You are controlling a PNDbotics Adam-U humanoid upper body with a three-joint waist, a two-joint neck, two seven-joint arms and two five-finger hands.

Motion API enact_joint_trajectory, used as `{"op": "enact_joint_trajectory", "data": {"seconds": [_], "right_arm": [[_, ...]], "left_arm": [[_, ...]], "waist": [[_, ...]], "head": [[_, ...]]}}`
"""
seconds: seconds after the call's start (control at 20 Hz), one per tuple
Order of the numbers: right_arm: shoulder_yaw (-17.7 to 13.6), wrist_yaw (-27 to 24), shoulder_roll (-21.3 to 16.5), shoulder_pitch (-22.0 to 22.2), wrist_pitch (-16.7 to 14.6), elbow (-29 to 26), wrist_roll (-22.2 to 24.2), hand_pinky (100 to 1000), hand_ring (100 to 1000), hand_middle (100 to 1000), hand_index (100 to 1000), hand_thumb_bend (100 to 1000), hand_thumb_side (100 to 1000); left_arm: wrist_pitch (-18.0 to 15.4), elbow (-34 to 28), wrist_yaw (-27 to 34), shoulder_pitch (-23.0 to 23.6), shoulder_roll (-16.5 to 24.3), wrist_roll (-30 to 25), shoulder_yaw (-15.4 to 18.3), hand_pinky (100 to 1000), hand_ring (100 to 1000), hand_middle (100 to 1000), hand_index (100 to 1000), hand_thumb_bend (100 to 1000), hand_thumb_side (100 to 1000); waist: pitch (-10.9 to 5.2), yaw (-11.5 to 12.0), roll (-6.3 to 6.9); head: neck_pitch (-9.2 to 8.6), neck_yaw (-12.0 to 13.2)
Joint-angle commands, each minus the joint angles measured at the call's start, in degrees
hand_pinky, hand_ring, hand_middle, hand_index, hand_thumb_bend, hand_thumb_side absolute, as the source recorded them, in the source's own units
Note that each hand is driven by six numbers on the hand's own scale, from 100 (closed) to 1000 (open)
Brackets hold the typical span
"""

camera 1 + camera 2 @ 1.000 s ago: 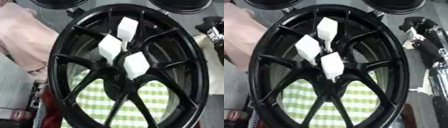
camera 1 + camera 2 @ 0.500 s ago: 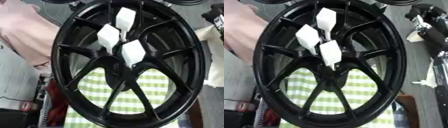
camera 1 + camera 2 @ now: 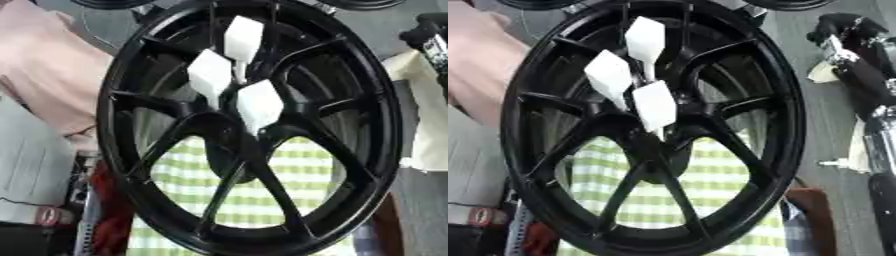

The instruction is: Pull the pin out of the wheel hub.

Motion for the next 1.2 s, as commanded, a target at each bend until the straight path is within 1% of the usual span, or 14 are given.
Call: {"op": "enact_joint_trajectory", "data": {"seconds": [0.05, 0.3, 0.4, 0.5, 0.65, 0.9, 1.1, 1.2], "right_arm": [[-0.01, 0.8, -1.32, -0.16, -0.26, -1.24, 0.14, 912, 749, 578, 702, 219, 327], [0.07, 1.11, -1.52, 0.2, -0.38, -1.29, 0.19, 912, 748, 577, 700, 216, 331], [0.06, 1.27, -1.77, 0.46, -0.46, -1.27, 0.18, 912, 748, 576, 700, 215, 332], [0.08, 1.4, -2.11, 0.73, -0.55, -1.23, 0.16, 911, 747, 576, 700, 214, 332], [0.12, 1.5, -2.83, 1.12, -0.62, -1.04, 0.1, 911, 744, 575, 698, 213, 333], [0.29, 1.61, -3.65, 1.75, -0.82, -0.75, 0.12, 910, 743, 574, 698, 210, 336], [0.3, 1.61, -4.14, 2.09, -0.98, -0.6, 0.09, 909, 743, 574, 697, 209, 335], [0.32, 1.57, -4.36, 2.14, -1.09, -0.6, 0.05, 909, 743, 574, 697, 209, 335]], "left_arm": [[-1.42, -1.15, -2.09, -0.28, 4.94, -0.39, -0.85, 868, 616, 629, 785, 100, 711], [-3.55, -1.15, -6.28, 0.68, 11.32, -1.36, -2.73, 850, 623, 643, 788, 100, 684], [-4.19, -1.15, -8.03, 0.83, 14.12, -2.82, -3.67, 841, 638, 670, 800, 100, 680], [-4.0, -1.15, -9.77, 0.69, 16.93, -4.48, -5.11, 833, 656, 710, 821, 100, 693], [-2.06, -1.15, -12.3, 0.53, 21.05, -6.99, -8.62, 827, 694, 752, 843, 100, 710], [1.84, -1.15, -16.62, -2.13, 28.07, -11.31, -15.57, 819, 724, 752, 839, 100, 722], [2.54, -1.15, -20.17, -5.32, 33.83, -14.86, -20.97, 821, 734, 754, 840, 100, 744], [1.95, -1.15, -21.96, -6.7, 36.75, -16.65, -22.45, 821, 738, 756, 842, 100, 749]], "waist": [[-0.61, -0.27, 0.2], [-0.04, -1.07, 0.31], [0.0, -1.32, 0.46], [-0.06, -1.46, 0.62], [-0.23, -1.7, 0.95], [-0.49, -2.01, 1.1], [-0.81, -1.95, 1.03], [-0.95, -2.0, 0.92]], "head": [[-1.36, -0.58], [-2.48, -0.4], [-2.5, -0.4], [-2.31, -0.42], [-2.12, -0.69], [-1.66, -0.85], [-1.24, -0.39], [-1.04, 0.04]]}}
